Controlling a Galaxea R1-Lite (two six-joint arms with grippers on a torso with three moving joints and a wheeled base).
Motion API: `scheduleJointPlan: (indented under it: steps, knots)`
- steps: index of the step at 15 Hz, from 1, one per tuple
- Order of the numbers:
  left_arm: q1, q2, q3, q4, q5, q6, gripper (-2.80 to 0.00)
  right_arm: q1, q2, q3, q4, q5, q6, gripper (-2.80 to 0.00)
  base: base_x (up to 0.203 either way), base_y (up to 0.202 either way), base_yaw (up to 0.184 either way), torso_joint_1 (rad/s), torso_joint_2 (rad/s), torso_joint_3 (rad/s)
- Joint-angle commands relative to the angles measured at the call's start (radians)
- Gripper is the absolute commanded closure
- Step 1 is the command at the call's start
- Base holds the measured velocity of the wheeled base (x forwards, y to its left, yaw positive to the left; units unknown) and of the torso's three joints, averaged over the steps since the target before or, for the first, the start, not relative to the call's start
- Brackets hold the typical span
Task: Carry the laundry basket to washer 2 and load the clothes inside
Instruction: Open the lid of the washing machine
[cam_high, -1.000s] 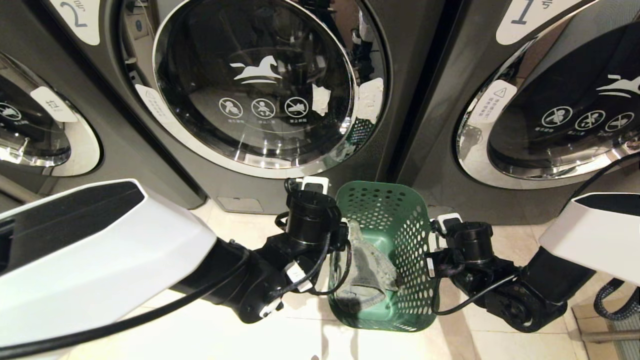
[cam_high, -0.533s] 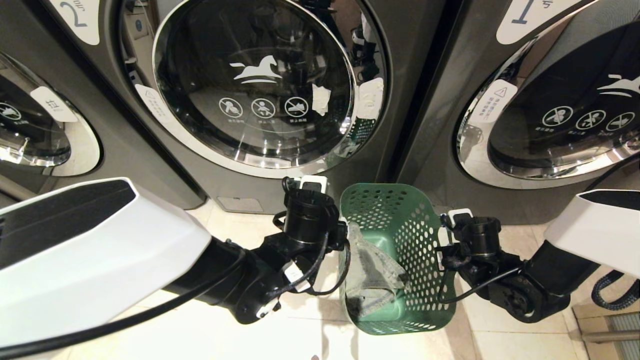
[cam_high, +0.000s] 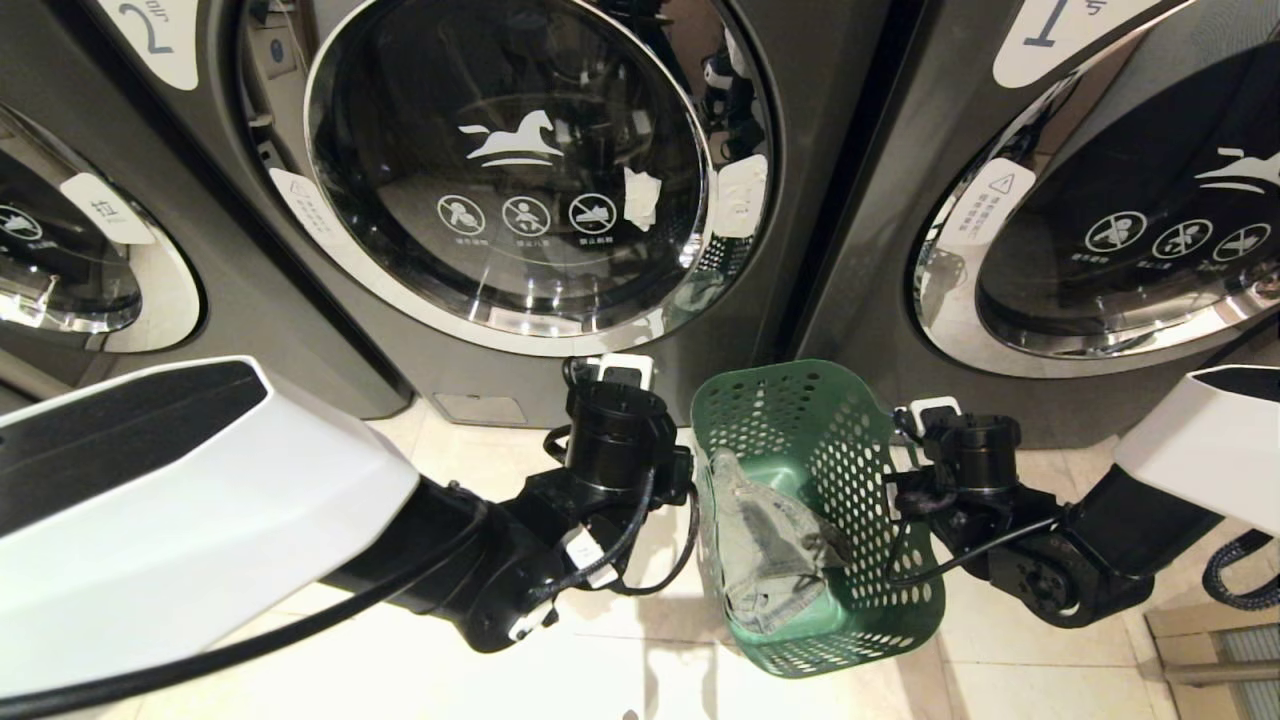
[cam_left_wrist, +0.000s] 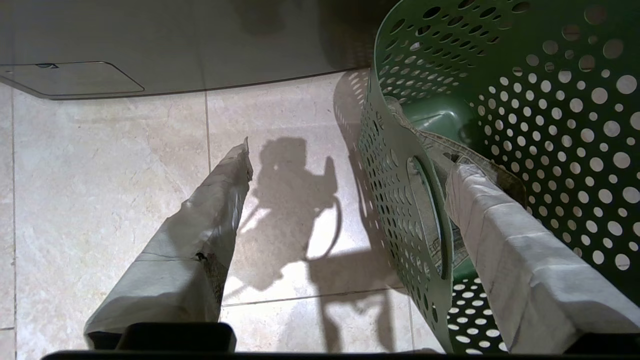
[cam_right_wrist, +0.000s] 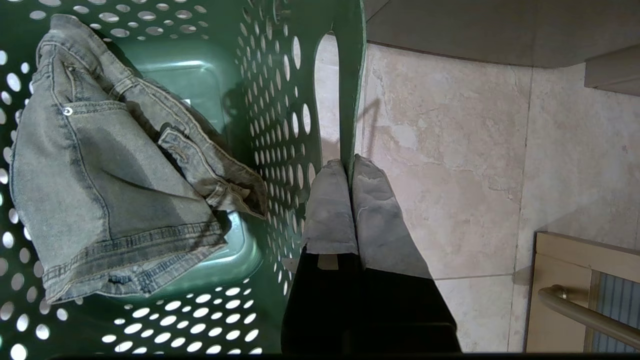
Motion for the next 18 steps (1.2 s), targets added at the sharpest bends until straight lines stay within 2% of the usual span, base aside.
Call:
scheduleJointPlan:
  steps: [1, 4, 11, 15, 18]
  knots:
    - [0.000, 0.004, 0.001, -0.004, 0.003, -0.001, -2.80, -0.002, -0.012, 0.003, -0.007, -0.005, 0.000, 0.00, 0.000, 0.000, 0.000, 0.000, 0.00, 0.000]
    - [0.000, 0.007, 0.000, -0.004, 0.003, -0.003, -2.80, -0.014, -0.019, 0.012, -0.007, -0.061, -0.001, 0.00, 0.000, 0.000, 0.000, 0.000, 0.00, 0.000]
    - [-0.002, 0.008, 0.000, -0.004, 0.002, -0.001, -2.80, -0.016, -0.046, 0.053, -0.001, -0.053, -0.005, 0.00, 0.000, 0.000, 0.000, 0.000, 0.00, 0.000]
    - [-0.004, -0.034, 0.038, -0.005, 0.003, -0.003, -2.80, 0.039, -0.172, 0.090, 0.040, 0.030, -0.011, 0.00, 0.000, 0.000, 0.000, 0.000, 0.00, 0.000]
    - [0.005, -0.097, 0.168, -0.011, 0.003, -0.021, -2.80, 0.099, -0.340, 0.137, 0.123, 0.105, -0.009, 0.00, 0.000, 0.000, 0.000, 0.000, 0.00, 0.000]
